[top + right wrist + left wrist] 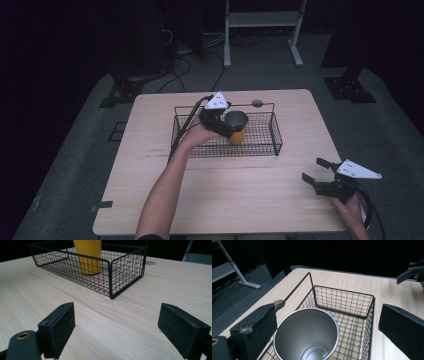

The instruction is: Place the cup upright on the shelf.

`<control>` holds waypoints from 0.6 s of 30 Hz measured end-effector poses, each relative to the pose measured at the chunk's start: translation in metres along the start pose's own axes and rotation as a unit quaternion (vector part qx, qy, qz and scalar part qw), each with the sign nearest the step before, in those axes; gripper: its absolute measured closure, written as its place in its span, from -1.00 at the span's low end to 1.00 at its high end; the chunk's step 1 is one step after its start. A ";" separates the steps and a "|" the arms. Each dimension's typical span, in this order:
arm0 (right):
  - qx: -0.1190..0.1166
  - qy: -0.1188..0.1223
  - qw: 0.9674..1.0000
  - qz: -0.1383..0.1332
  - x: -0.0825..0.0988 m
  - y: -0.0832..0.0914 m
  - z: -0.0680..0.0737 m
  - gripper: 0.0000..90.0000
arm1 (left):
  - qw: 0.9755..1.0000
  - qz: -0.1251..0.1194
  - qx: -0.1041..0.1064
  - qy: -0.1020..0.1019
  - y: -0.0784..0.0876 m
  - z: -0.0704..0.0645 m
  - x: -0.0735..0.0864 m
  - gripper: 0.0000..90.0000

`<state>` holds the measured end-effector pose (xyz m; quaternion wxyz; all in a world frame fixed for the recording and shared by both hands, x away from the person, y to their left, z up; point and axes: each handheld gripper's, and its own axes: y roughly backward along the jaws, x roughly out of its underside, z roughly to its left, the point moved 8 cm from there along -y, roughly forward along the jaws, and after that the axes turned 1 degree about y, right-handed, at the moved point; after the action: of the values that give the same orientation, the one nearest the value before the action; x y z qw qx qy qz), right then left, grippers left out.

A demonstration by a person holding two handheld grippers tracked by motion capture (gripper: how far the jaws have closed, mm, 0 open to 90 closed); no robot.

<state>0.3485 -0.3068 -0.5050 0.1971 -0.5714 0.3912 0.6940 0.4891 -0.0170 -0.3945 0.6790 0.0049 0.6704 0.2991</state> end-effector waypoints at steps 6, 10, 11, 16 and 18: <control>0.000 0.000 1.000 0.000 0.000 0.000 0.000 -0.71 | 1.000 -0.020 0.006 0.003 0.010 -0.006 -0.002 -0.97; 0.000 -0.003 1.000 -0.003 0.000 0.001 -0.001 -0.71 | 0.999 -0.032 0.011 0.004 0.016 -0.011 -0.004 -0.97; 0.000 -0.003 1.000 -0.003 0.000 0.001 -0.001 -0.71 | 0.999 -0.032 0.010 0.002 0.017 -0.012 -0.004 -0.97; 0.000 -0.004 1.000 -0.003 0.000 0.001 -0.001 -0.71 | 0.999 -0.037 0.010 0.001 0.023 -0.017 -0.002 -0.97; 0.000 -0.005 1.000 -0.004 0.000 0.001 -0.001 -0.71 | 0.999 -0.036 0.010 0.000 0.024 -0.018 -0.002 -0.97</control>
<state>0.3485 -0.3083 -0.5043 0.2016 -0.5697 0.3881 0.6958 0.4629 -0.0048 -0.3847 0.6897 -0.0124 0.6728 0.2673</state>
